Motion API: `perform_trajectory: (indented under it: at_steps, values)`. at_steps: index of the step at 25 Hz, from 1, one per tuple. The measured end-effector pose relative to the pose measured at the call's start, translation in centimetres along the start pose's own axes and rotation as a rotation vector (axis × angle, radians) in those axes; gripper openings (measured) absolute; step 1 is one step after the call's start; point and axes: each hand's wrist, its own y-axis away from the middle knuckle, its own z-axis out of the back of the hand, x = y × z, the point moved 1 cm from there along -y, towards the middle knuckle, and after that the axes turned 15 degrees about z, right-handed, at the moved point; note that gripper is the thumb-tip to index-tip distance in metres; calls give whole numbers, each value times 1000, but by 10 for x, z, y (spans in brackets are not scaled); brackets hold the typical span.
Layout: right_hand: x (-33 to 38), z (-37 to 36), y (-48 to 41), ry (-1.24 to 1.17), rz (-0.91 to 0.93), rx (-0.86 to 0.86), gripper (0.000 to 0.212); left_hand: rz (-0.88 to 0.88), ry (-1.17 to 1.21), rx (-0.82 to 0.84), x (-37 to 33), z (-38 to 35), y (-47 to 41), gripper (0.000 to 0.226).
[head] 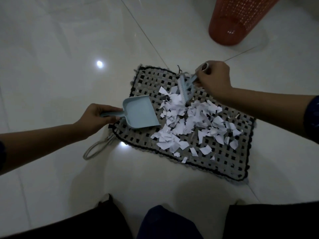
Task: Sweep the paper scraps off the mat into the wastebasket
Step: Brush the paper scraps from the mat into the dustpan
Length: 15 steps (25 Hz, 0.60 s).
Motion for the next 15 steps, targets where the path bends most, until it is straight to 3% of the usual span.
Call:
perform_trajectory:
  at_steps: [4,7,15]
  values:
    - [-3,9,16,281,109,144,22,-4,-40,17,-2,-9,-12,32]
    - [3,-9,33,283,125,209,23,-3,-44,23,-1,-12,-16,34]
    - [16,-38,30,196,178,168,34,-1,-36,-7,0,-14,-21,33]
